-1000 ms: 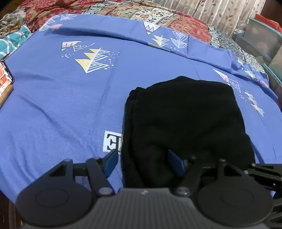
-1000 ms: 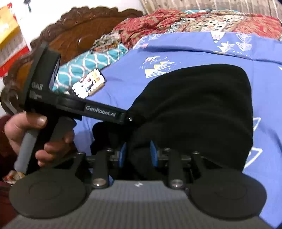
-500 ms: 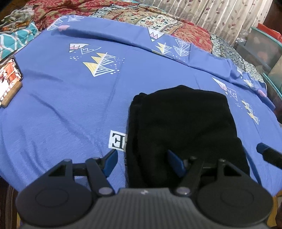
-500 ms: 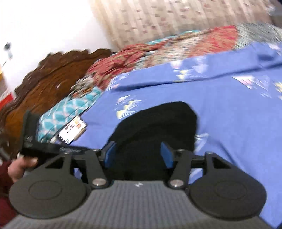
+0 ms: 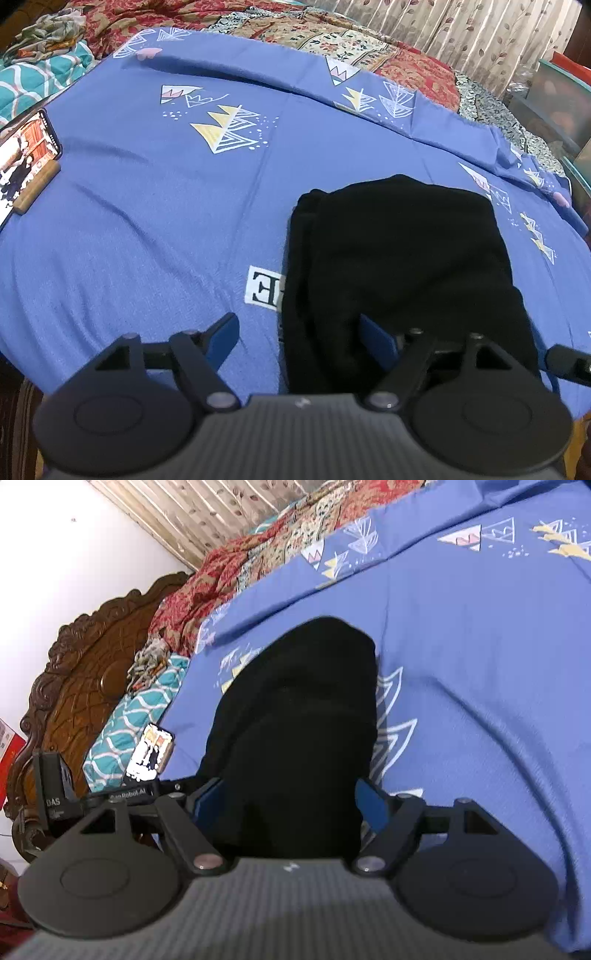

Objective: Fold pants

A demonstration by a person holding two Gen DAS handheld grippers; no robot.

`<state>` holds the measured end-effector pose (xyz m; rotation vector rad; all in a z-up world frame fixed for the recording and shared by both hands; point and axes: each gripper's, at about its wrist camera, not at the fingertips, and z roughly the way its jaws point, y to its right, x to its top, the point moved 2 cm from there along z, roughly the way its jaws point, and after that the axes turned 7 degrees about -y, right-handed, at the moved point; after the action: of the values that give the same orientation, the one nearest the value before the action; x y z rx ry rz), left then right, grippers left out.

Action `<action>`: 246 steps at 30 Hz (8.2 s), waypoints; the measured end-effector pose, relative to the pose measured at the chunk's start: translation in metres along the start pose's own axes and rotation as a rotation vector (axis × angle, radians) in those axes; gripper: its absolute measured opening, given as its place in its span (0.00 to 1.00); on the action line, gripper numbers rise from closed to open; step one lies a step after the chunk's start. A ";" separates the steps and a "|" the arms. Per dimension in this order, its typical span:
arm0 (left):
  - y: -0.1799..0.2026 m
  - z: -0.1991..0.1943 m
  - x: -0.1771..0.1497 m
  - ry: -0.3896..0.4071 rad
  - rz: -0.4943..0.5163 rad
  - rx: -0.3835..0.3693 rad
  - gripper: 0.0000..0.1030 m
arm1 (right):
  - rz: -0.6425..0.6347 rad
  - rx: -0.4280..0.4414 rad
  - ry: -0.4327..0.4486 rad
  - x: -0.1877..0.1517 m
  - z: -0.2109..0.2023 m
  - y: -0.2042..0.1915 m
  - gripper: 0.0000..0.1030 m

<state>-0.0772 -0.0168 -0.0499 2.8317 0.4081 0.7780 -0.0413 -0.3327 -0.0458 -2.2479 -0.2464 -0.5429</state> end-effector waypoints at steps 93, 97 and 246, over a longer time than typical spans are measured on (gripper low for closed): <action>-0.053 0.019 -0.029 -0.017 -0.156 0.186 1.00 | 0.090 -0.061 -0.111 -0.018 0.026 -0.001 1.00; -0.055 0.019 -0.028 -0.020 -0.157 0.170 1.00 | 0.111 -0.046 -0.094 -0.020 0.023 0.003 1.00; 0.112 0.063 -0.006 -0.046 0.170 0.211 1.00 | 0.027 -0.417 0.245 -0.003 0.015 0.054 0.88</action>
<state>-0.0251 -0.1306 -0.0796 3.1081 0.2579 0.7376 -0.0209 -0.3577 -0.0915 -2.5449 0.0269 -0.9148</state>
